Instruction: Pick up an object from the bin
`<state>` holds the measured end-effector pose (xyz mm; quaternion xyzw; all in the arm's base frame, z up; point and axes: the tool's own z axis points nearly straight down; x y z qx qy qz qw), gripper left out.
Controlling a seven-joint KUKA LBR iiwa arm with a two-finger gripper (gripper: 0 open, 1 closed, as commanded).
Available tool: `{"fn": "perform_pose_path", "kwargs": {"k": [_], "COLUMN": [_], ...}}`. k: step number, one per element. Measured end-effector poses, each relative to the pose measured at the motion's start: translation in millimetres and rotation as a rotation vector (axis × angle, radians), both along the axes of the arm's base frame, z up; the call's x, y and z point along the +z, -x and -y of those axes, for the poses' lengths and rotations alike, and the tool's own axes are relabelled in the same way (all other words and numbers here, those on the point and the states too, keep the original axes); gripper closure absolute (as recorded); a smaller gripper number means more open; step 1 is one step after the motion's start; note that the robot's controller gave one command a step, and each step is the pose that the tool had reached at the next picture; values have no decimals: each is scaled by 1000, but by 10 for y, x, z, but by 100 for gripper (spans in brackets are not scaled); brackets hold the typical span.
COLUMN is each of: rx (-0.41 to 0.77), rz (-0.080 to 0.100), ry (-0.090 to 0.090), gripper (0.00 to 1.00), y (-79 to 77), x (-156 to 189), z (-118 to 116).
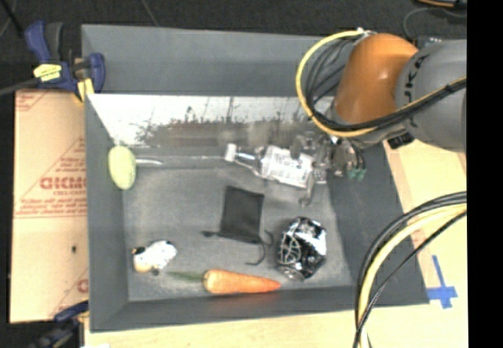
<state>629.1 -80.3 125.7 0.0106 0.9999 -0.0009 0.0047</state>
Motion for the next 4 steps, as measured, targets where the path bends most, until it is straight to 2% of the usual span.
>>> {"fn": "perform_pose_path", "kwargs": {"k": [1, 2, 3, 4], "rx": [-37, -37, 19, 183], "rz": [20, 20, 12, 19], "ry": [1, 1, 2, 6], "gripper": [100, 100, 100, 100], "y": [-63, -63, 22, 176], "x": [-220, -220, 107, 579], "z": [133, 134, 69, 28]}}
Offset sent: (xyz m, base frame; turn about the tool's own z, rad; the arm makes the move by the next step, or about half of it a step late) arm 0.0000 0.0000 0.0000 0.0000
